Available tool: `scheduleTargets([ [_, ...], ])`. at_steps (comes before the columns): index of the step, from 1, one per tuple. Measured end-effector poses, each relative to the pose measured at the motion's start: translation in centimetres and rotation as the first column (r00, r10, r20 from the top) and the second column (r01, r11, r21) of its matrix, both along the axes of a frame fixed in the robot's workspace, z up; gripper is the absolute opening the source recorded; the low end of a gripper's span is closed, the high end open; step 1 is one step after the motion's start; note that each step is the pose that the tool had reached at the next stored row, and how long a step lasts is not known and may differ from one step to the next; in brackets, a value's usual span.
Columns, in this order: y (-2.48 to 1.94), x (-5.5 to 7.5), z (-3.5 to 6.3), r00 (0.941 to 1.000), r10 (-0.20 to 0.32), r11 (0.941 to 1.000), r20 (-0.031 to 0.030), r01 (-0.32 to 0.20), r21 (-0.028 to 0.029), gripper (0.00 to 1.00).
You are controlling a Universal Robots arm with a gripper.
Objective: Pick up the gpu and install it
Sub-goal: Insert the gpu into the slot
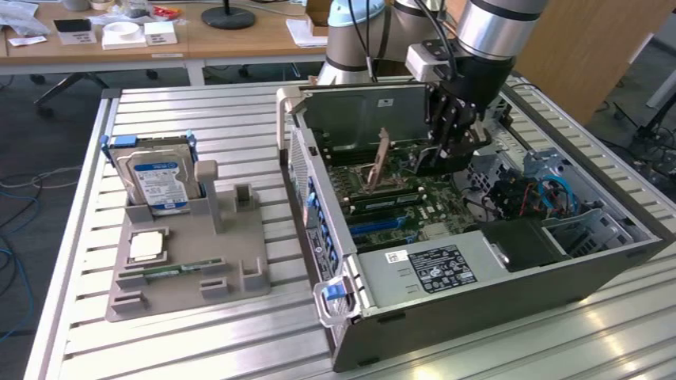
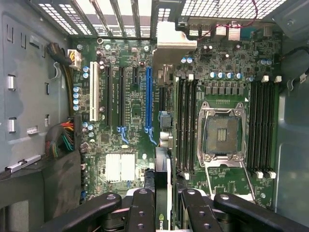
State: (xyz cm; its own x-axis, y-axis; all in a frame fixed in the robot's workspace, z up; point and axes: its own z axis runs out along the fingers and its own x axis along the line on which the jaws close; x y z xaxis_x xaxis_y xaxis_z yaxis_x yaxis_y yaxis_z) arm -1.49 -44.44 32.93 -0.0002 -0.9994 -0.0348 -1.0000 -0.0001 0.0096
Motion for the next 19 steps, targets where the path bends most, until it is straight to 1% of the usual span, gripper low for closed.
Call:
scheduleTargets([
  [7,0.00,-0.12,-0.02,1.0000,0.000,1.0000,0.0000,0.000,0.0000,0.26],
  [8,0.00,-0.35,-0.04,1.0000,0.000,1.0000,0.0001,0.000,0.0001,0.26],
  [19,0.00,-0.36,-0.04,1.0000,0.000,1.0000,0.0000,0.000,0.0001,0.26],
])
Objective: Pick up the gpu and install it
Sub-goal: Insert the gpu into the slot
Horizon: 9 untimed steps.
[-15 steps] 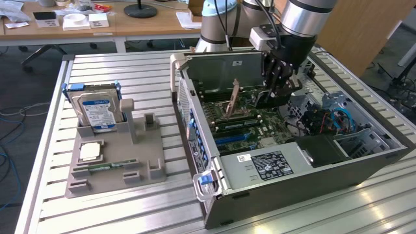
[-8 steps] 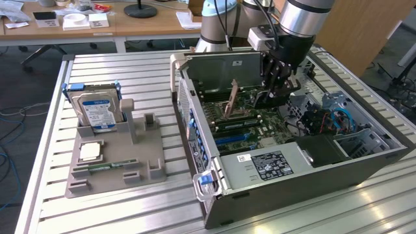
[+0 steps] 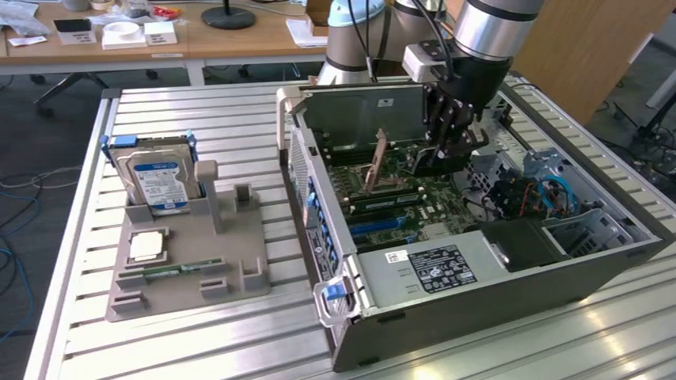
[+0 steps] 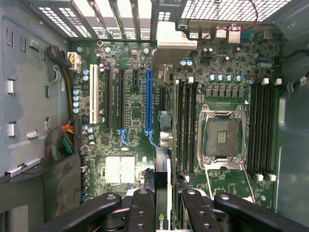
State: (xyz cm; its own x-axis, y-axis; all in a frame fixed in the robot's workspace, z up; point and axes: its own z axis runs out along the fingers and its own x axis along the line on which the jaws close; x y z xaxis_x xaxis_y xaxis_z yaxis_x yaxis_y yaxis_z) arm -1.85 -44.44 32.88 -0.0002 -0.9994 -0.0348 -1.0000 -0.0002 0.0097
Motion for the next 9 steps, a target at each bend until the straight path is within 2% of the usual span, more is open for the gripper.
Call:
scheduleTargets([
  [9,0.00,0.00,-0.23,1.0000,0.000,1.0000,0.0001,0.000,0.0004,0.26],
])
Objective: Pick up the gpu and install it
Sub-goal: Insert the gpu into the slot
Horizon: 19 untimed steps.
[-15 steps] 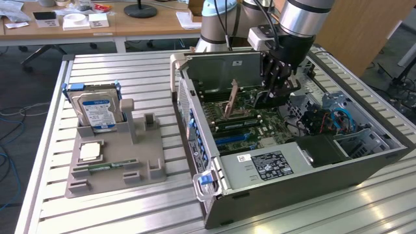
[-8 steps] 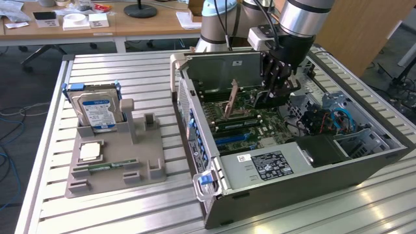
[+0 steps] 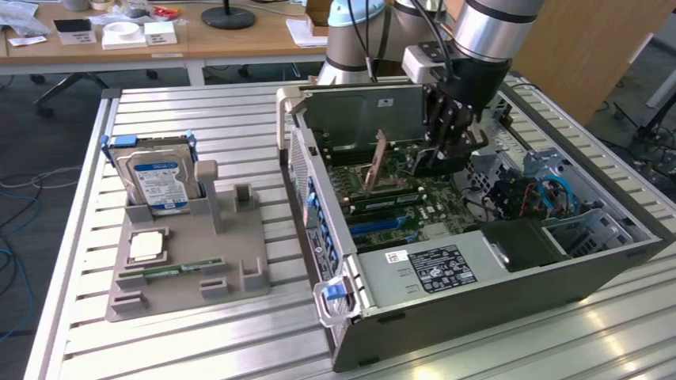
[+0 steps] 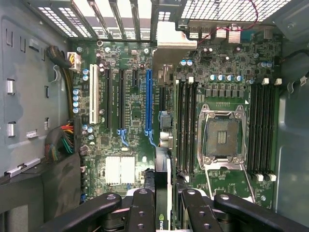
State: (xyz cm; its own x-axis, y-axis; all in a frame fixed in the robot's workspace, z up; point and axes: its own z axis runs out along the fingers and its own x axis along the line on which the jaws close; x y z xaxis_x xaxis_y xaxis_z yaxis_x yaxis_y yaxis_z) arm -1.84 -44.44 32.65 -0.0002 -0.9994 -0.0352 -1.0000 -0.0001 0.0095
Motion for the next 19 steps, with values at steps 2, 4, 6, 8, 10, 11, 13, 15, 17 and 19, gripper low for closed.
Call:
scheduleTargets([
  [2,0.00,0.00,-0.30,1.0000,0.000,1.0000,-0.0001,0.000,-0.0004,0.26],
  [4,0.00,0.00,-0.59,1.0000,0.000,1.0000,-0.0001,0.000,-0.0005,0.26],
  [6,0.00,0.00,-0.58,1.0000,0.000,1.0000,-0.0002,0.000,-0.0005,0.26],
  [8,0.00,0.00,-0.59,1.0000,0.000,1.0000,-0.0002,0.000,-0.0005,0.26],
  [10,0.00,0.00,-0.61,1.0000,0.000,1.0000,-0.0001,0.000,-0.0005,0.26],
  [11,0.00,0.00,-0.61,1.0000,0.000,1.0000,-0.0001,0.000,-0.0004,0.26],
  [13,0.00,0.00,-0.63,1.0000,0.000,1.0000,-0.0001,0.000,-0.0004,0.26],
  [15,0.00,0.00,-0.63,1.0000,0.000,1.0000,-0.0001,0.000,-0.0005,0.26],
  [17,0.00,0.00,-0.64,1.0000,0.000,1.0000,0.0000,0.000,-0.0004,0.26],
  [19,0.00,0.00,-0.65,1.0000,0.000,1.0000,-0.0001,0.000,-0.0004,0.26],
])
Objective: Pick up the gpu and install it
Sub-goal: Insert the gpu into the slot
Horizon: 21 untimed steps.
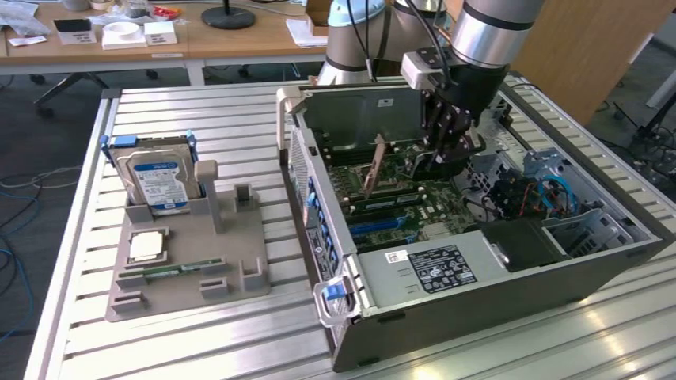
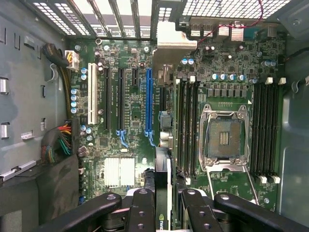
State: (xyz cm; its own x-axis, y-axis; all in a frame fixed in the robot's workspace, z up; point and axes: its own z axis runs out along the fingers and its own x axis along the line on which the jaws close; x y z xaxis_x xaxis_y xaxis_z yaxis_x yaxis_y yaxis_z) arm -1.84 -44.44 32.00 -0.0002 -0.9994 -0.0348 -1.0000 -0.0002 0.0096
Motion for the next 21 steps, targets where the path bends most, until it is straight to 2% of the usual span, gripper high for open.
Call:
scheduleTargets([
  [2,0.00,0.00,-0.01,1.0000,0.000,1.0000,0.0000,0.000,0.0000,0.26],
  [3,0.00,0.00,-0.36,1.0000,0.000,1.0000,0.0000,0.000,0.0000,0.26],
  [21,0.00,-0.73,-0.37,1.0000,0.000,1.0000,0.0000,0.000,0.0000,0.26],
])
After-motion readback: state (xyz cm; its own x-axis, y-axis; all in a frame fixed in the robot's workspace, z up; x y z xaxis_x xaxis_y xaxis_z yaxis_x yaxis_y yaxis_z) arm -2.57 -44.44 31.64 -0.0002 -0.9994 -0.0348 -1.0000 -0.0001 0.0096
